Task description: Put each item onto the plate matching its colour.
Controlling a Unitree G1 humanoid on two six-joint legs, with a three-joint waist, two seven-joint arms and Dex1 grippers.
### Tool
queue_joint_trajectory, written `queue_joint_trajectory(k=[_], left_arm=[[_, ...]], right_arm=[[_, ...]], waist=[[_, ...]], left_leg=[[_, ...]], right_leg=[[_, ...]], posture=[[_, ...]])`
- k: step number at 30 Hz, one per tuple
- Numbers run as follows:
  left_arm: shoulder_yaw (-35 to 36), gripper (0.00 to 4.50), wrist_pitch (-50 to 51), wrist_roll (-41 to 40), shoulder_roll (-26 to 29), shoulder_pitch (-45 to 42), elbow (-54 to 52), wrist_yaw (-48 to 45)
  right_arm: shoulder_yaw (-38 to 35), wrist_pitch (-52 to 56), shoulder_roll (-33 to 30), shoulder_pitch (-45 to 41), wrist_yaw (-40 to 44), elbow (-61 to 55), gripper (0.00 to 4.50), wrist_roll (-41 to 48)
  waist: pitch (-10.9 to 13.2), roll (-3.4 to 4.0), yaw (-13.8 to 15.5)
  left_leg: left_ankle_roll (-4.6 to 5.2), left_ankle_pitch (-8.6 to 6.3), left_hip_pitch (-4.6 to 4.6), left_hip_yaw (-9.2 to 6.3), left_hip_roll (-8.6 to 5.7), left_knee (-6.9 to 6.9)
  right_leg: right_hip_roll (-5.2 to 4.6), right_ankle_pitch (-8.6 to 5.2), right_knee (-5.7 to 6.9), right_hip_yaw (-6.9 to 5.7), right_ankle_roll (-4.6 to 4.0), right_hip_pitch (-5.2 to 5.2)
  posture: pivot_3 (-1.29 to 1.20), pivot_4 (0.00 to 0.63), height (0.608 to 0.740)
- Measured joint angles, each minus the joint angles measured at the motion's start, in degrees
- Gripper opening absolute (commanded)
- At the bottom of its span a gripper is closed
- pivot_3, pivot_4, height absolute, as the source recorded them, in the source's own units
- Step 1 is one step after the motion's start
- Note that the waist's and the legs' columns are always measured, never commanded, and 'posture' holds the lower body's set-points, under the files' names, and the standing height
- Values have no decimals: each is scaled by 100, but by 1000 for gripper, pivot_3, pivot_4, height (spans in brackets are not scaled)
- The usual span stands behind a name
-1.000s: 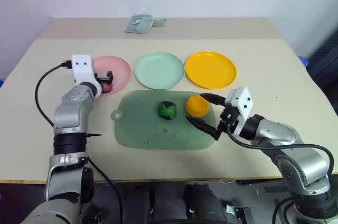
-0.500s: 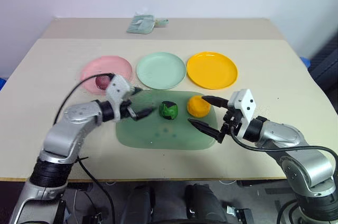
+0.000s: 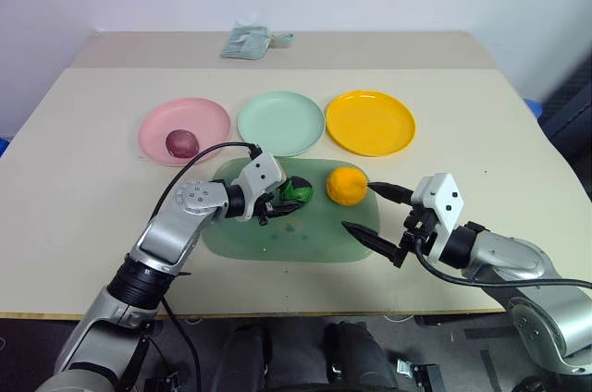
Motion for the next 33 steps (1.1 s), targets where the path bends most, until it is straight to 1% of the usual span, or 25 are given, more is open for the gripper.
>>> queue_joint_trajectory(k=[1,3,5,8,9,12,16,19,20,21,22,24,28,31,33], left_arm=[[0,2395,-9,19,-4,0,3,-1],[560,2395,124,-163,-653,-138,223,625],[826,2395,200,-157,-846,-400,397,1010],[1113,2395,260,185,-1234,-1196,1219,2007],[1163,2395,261,264,-1301,-1320,1366,2196],[1060,2395,167,759,-1715,-2115,2737,2870],[847,2395,-73,1133,-2053,-2704,4008,3209],[935,3270,-211,1082,-2132,-2786,4384,3105],[986,3815,-269,1051,-2135,-2786,4415,3061],[1030,4233,-301,1028,-2132,-2786,4417,3027],[1098,4434,-334,986,-2120,-2784,4400,3000],[1234,4434,-440,937,-2076,-2726,4236,2966],[1598,4434,-415,733,-1881,-2356,3417,2948],[1742,4434,-380,602,-1577,-1732,2577,2753],[1860,4434,-359,373,-1352,-1245,1931,2405]], right_arm=[[-1,4,0,0,-11,-5,4500,1],[-40,20,-9,40,-26,-14,4500,6],[-45,22,-11,46,-26,-16,4500,9],[-47,22,-13,3,-18,-10,4500,7],[-42,21,-12,-10,-15,-9,4500,6],[39,-1,1,-82,-11,40,4500,-17],[141,-46,43,-186,-24,53,4500,-48],[132,-70,47,-92,-83,53,4500,-63],[130,-71,47,-39,-109,52,4500,-67],[129,-71,47,-4,-126,52,4500,-70],[130,-70,52,8,-153,52,4500,-67],[128,-58,93,5,-216,50,4500,-46],[143,90,177,-55,-370,48,4500,8],[240,100,192,-206,-483,73,4500,-120],[378,97,251,-378,-599,163,4500,-288]], waist=[[0,0,0],[2,-4,22],[2,-4,14],[2,-5,16],[2,-5,14],[3,-8,21],[4,-9,2],[5,-10,-12],[5,-10,-5],[5,-10,0],[5,-10,1],[5,-10,0],[4,-9,-9],[3,-8,-35],[3,-7,-30]], left_leg=[[0,0,0,-1,0,0],[1,0,-6,-7,10,7],[1,0,-6,-7,-5,7],[2,0,-4,-15,-20,7],[3,-1,-4,-15,-21,7],[4,-1,-6,-15,-26,8],[8,-4,-9,-11,-27,6],[7,-3,-10,-9,-24,0],[6,-3,-10,-9,-24,0],[5,-2,-10,-9,-24,1],[5,-2,-10,-8,-24,2],[5,-2,-10,-8,-24,4],[4,-2,-9,-10,-21,4],[2,0,-7,-9,-18,2],[1,1,-7,-9,-16,3]], right_leg=[[0,0,0,0,0,0],[-3,1,0,-2,1,1],[-4,1,0,-1,2,1],[-3,3,1,-4,9,5],[-4,2,-1,-4,10,5],[-6,2,-2,-4,16,6],[-7,-1,-6,-3,21,2],[-7,-1,-3,-1,21,-6],[-7,-1,-2,-1,21,-7],[-7,-1,-2,-1,21,-6],[-9,-1,-1,-1,21,-5],[-11,0,0,-1,21,-4],[-11,0,2,0,21,-5],[-11,0,3,2,21,-5],[-13,0,5,2,20,-5]], posture=[[0,150,733],[0,150,733],[0,150,733],[0,150,733],[0,150,733],[0,150,733],[0,150,733],[0,150,733],[0,150,733],[0,150,733],[0,150,733],[0,150,733],[0,150,733],[0,150,733],[0,150,733]])
